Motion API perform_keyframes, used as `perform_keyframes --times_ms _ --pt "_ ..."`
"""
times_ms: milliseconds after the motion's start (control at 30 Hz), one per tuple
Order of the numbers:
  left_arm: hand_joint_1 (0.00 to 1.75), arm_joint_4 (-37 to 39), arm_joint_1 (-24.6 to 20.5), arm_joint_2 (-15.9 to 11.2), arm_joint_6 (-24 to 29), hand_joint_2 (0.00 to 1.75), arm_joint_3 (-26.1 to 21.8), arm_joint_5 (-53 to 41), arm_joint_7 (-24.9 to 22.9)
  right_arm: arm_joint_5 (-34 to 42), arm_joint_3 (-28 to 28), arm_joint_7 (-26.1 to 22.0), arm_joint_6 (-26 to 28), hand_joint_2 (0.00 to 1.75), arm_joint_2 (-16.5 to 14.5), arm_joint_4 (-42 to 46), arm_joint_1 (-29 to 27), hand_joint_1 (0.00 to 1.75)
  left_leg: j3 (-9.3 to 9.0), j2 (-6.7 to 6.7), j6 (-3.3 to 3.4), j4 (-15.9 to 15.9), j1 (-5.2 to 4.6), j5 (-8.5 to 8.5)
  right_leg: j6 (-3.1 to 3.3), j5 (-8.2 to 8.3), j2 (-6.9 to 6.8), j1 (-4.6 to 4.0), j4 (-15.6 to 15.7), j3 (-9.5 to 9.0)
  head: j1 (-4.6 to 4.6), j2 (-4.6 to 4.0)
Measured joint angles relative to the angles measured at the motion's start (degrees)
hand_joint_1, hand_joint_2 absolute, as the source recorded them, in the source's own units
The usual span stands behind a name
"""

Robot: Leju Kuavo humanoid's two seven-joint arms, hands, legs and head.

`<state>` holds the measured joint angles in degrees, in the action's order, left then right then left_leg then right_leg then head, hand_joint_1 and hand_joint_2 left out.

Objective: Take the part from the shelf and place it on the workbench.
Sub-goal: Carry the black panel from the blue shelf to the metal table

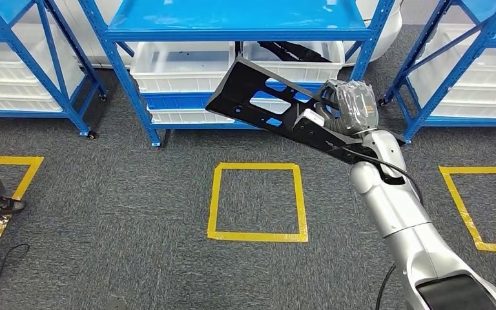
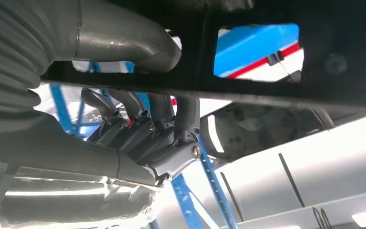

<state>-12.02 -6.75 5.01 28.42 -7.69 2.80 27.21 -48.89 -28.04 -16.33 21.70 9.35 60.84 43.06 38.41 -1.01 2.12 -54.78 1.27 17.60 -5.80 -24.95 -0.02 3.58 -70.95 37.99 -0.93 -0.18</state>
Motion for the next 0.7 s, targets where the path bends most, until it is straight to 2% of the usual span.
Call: perform_keyframes --times_ms 33,67,100,133,167,200,233,267,333,367,400,433,467,500,533,567,600,633,700 --pt "0.00 0.0 0.0 -0.1 0.0 1.75 0.0 0.0 0.0 -0.1 0.0 0.0 0.0 1.75 -0.1 0.1 0.1 1.71 1.47 -0.02 -0.67 -0.9 0.22 -0.48 -0.52 -1.00 0.04 0.14 4.1 -3.34 0.18 0.00" --pt "0.00 0.0 0.0 -0.1 0.0 1.75 0.0 0.0 0.0 -0.1 0.0 0.0 0.0 1.75 -0.2 0.2 0.1 1.71 2.68 -0.01 -1.29 -1.9 0.25 -0.91 -0.17 -2.72 0.09 0.09 7.7 -5.87 0.23 0.00" --pt "0.00 0.0 0.0 -0.2 0.1 1.75 0.0 0.0 0.0 -0.1 0.1 0.0 0.0 1.75 -0.3 0.3 0.1 1.71 3.47 0.02 -1.67 -2.6 0.23 -1.33 0.55 -4.57 0.13 -0.08 10.4 -7.54 0.28 0.00" --pt "0.00 0.0 0.1 -0.2 0.1 1.75 0.0 0.0 0.0 -0.1 0.2 0.0 0.0 1.75 -0.4 0.4 -0.1 1.71 3.92 0.03 -1.99 -2.6 0.26 -1.84 1.59 -5.86 0.17 -0.50 12.0 -8.16 0.23 0.00" --pt "0.00 0.0 0.3 -0.1 0.2 1.75 0.0 0.0 0.0 -0.1 0.3 0.0 0.0 1.75 -0.4 0.5 -0.2 1.71 3.97 0.01 -2.30 -2.2 0.43 -2.47 2.73 -5.77 0.10 -0.47 12.0 -7.56 0.06 0.00" --pt "0.00 0.0 0.5 -0.1 0.3 1.75 0.0 0.0 0.0 -0.2 0.3 0.0 0.0 1.75 -0.4 0.5 -0.4 1.71 4.10 0.03 -2.50 -2.0 0.74 -2.27 3.57 -5.32 0.00 -0.35 12.0 -7.30 -0.01 0.00" --pt "0.00 0.1 0.8 -0.1 0.3 1.75 0.0 0.0 0.0 -0.2 0.3 0.0 0.0 1.75 -0.5 0.5 -0.5 1.71 4.41 0.08 -2.75 -2.7 0.97 -0.69 4.45 -4.74 -0.06 -0.32 12.0 -6.90 -0.10 0.00" --pt "0.00 0.1 1.0 -0.1 0.3 1.75 0.0 0.0 0.0 -0.2 0.3 0.0 0.0 1.75 -0.6 0.5 -0.5 1.71 5.04 0.23 -3.00 -4.8 1.14 2.09 5.13 -4.07 -0.12 -0.23 12.0 -6.57 -0.16 0.00" --pt "0.00 0.1 1.0 -0.1 0.4 1.75 0.0 0.0 0.0 -0.2 0.3 0.0 0.0 1.75 -0.7 0.5 -0.4 1.71 6.76 0.55 -3.35 -12.6 1.21 8.81 5.81 -3.02 -0.12 -0.48 12.0 -5.75 -0.32 0.00" --pt "0.00 0.1 1.0 -0.1 0.4 1.75 0.0 0.0 0.0 -0.2 0.3 0.0 0.0 1.75 -0.7 0.5 -0.4 1.71 7.49 0.64 -3.48 -16.7 1.20 10.63 5.89 -2.62 -0.12 -0.70 12.0 -5.31 -0.33 0.00" --pt "0.00 0.1 0.9 -0.1 0.5 1.75 0.0 0.0 0.0 -0.3 0.3 0.0 0.0 1.75 -0.7 0.5 -0.4 1.71 7.72 0.65 -3.45 -19.7 1.18 11.05 5.91 -2.26 -0.12 -0.94 11.9 -4.90 -0.33 0.00" --pt "0.00 0.1 0.9 -0.1 0.6 1.75 0.0 0.0 0.0 -0.3 0.3 0.0 -0.1 1.75 -0.7 0.5 -0.5 1.71 7.02 0.66 -3.18 -20.7 1.10 10.44 5.88 -1.92 -0.10 -1.21 11.9 -4.52 -0.34 0.00" --pt "0.00 0.1 0.9 -0.1 0.6 1.75 0.0 0.0 0.0 -0.4 0.3 0.0 -0.1 1.75 -0.7 0.5 -0.5 1.71 5.30 0.70 -2.67 -19.6 0.94 9.38 5.82 -1.63 -0.08 -1.48 11.9 -4.21 -0.34 0.00" --pt "0.00 0.1 0.9 -0.1 0.6 1.75 0.0 0.0 0.0 -0.4 0.3 0.0 -0.1 1.75 -0.8 0.5 -0.5 1.71 2.53 0.90 -1.82 -16.5 0.61 8.41 5.79 -1.37 -0.05 -1.70 11.9 -4.01 -0.35 0.00" --pt "0.00 0.1 0.8 -0.2 0.6 1.75 0.0 -0.1 0.1 -0.4 0.3 0.0 0.0 1.75 -0.8 0.6 -0.5 1.71 -0.59 1.06 -0.77 -12.5 0.17 8.23 5.69 -1.16 -0.04 -1.89 11.9 -3.89 -0.32 0.00" --pt "0.00 0.0 0.8 -0.3 0.7 1.75 0.0 -0.1 0.1 -0.5 0.3 0.0 0.0 1.75 -0.9 0.6 -0.4 1.71 -3.17 1.15 0.08 -8.9 -0.26 8.52 5.51 -0.96 -0.05 -1.90 12.0 -3.86 -0.30 0.00" --pt "0.00 0.0 0.8 -0.4 0.7 1.75 0.0 -0.2 0.1 -0.5 0.3 0.0 0.0 1.75 -1.0 0.6 -0.4 1.71 -4.90 1.26 0.73 -6.4 -0.69 8.93 5.21 -0.70 -0.08 -1.79 12.1 -3.84 -0.28 0.00" --pt "0.00 0.0 0.7 -0.5 0.8 1.75 0.0 -0.2 0.2 -0.6 0.3 0.0 0.0 1.75 -1.1 0.6 -0.4 1.71 -5.61 1.21 1.09 -5.1 -1.02 9.25 4.76 -0.40 -0.10 -1.60 12.3 -3.83 -0.33 0.00" --pt "0.00 0.0 0.7 -0.6 0.9 1.75 0.0 -0.3 0.2 -0.7 0.4 0.0 -0.1 1.75 -1.2 0.6 -0.5 1.71 -6.29 1.07 1.69 -3.1 -1.36 8.13 3.92 0.20 -0.12 -1.47 13.1 -3.91 -0.43 0.00"
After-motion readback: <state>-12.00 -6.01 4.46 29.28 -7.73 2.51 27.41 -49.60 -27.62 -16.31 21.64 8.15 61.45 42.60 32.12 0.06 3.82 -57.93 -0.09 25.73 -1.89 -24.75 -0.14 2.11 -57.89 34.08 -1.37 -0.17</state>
